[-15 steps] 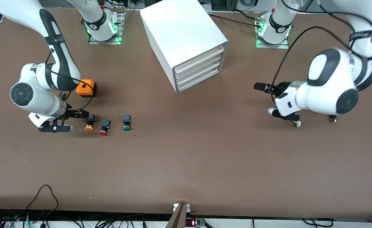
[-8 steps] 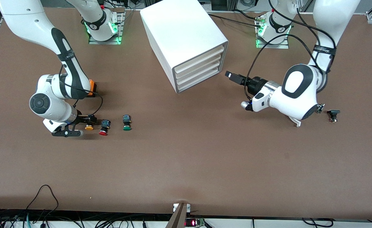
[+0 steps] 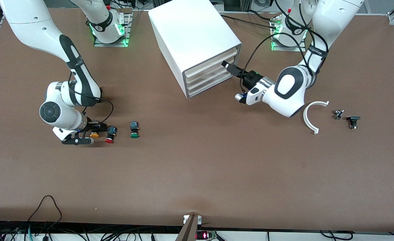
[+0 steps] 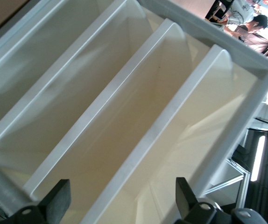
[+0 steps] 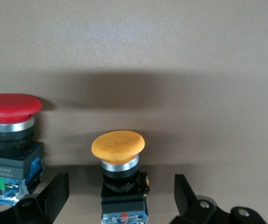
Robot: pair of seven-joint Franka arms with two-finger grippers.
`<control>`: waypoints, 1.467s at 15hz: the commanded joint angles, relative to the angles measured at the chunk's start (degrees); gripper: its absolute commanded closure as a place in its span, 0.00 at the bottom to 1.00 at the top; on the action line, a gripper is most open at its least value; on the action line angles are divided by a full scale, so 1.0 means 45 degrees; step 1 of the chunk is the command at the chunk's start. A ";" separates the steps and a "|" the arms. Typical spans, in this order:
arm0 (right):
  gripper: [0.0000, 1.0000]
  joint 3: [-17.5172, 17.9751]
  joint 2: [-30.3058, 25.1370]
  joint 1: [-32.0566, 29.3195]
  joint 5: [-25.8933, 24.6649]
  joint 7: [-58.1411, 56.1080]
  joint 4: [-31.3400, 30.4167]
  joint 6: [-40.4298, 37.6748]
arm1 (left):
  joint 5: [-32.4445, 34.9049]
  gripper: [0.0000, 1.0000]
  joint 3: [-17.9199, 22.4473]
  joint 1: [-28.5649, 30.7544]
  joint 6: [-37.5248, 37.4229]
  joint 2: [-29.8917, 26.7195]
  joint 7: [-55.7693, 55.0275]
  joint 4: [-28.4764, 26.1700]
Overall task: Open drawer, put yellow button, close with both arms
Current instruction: 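Pull the uppermost drawer open with the left gripper while the right gripper grips the button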
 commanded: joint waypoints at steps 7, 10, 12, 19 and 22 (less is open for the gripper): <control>0.00 0.0062 -0.0730 -0.0043 0.0036 -0.0135 -0.0845 -0.0055 | -0.0894 0.92 -0.0792 -0.0142 0.1336 -0.0044 0.1209 -0.1049; 0.00 0.0062 -0.0926 -0.0043 0.0036 -0.0116 -0.1021 -0.0095 | -0.0836 1.00 -0.0753 -0.0064 0.1355 -0.0024 0.1210 -0.0971; 0.01 0.0062 -0.1024 -0.0043 0.0036 -0.0116 -0.1119 -0.0095 | -0.0758 1.00 -0.0307 0.0092 0.1879 -0.0024 0.1210 -0.0719; 0.38 0.0062 -0.0750 -0.0062 0.0016 -0.0661 -0.1080 -0.0075 | -0.0621 1.00 0.1239 0.0249 0.2721 0.0112 0.1991 0.0824; 0.52 0.0082 -0.0750 -0.0062 -0.0003 -0.0839 -0.1060 -0.0075 | -0.0542 0.82 0.1337 0.0249 0.2899 0.0132 0.1972 0.0963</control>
